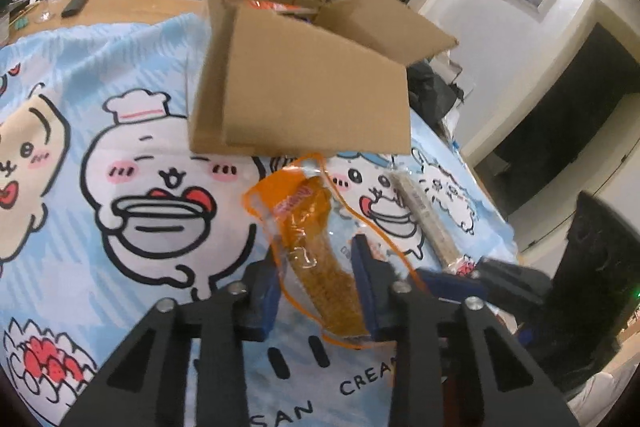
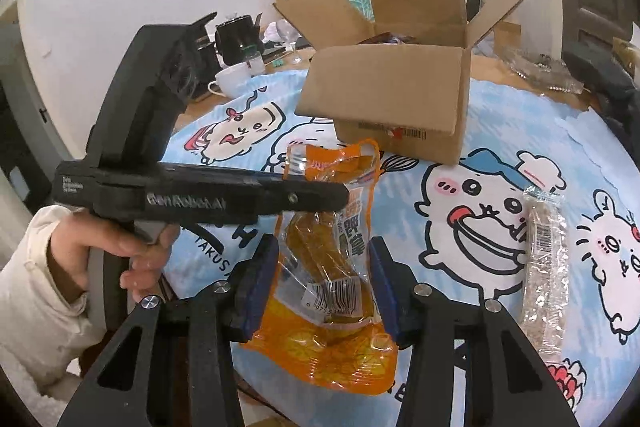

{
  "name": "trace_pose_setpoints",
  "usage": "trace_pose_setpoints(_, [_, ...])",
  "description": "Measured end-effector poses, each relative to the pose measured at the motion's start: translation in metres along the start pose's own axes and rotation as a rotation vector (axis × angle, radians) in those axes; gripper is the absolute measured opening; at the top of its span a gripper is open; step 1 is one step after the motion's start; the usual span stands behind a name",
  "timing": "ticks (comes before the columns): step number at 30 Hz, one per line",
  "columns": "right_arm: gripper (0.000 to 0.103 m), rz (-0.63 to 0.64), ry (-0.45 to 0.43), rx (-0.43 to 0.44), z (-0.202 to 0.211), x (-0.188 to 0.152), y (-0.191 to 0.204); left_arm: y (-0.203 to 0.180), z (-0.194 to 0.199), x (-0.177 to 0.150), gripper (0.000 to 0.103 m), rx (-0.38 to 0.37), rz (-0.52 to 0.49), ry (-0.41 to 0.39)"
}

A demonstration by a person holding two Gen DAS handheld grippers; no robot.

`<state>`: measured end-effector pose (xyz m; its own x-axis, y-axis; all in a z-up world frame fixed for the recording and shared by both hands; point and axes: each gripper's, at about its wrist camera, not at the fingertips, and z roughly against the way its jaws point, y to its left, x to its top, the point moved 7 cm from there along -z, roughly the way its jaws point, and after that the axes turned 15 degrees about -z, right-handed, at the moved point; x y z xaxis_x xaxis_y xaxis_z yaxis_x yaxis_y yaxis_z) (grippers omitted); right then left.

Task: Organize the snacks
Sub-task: 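Grasp the orange-wrapped sausage snack with the right tool, then carry the sausage snack over the box and open the right tool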

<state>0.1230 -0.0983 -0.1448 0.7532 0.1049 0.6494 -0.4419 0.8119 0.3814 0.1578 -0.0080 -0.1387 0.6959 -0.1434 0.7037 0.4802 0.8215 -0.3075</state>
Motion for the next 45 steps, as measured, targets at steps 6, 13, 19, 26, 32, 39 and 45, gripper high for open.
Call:
trace_pose_setpoints(6, [0.045,0.047,0.044,-0.025,-0.013,-0.004,0.007,-0.001,0.011,0.004,0.026,0.037,-0.044,-0.004])
trace_pose_setpoints(13, [0.053,0.145,0.08,-0.099,-0.026,-0.007,0.022,0.002,0.017,0.003,0.026,0.062,-0.052,0.001])
trace_pose_setpoints(19, [0.056,0.138,0.101,-0.109,-0.033,-0.004,0.023,0.004,0.022,-0.001,0.026,0.076,-0.046,0.001])
trace_pose_setpoints(26, [0.062,0.252,0.16,-0.156,-0.05,-0.017,0.037,0.007,0.033,-0.008,0.026,0.086,-0.042,-0.002])
trace_pose_setpoints(32, [0.047,0.213,0.099,-0.118,-0.045,-0.01,0.037,0.014,0.044,-0.007,0.026,0.092,-0.034,-0.021])
trace_pose_setpoints(39, [0.046,0.234,0.057,-0.034,-0.01,0.003,0.055,-0.005,0.088,0.01,0.026,0.096,-0.103,-0.104])
trace_pose_setpoints(45, [0.046,0.293,-0.051,0.005,0.038,0.054,0.078,-0.026,0.124,0.079,0.026,0.136,-0.241,-0.191])
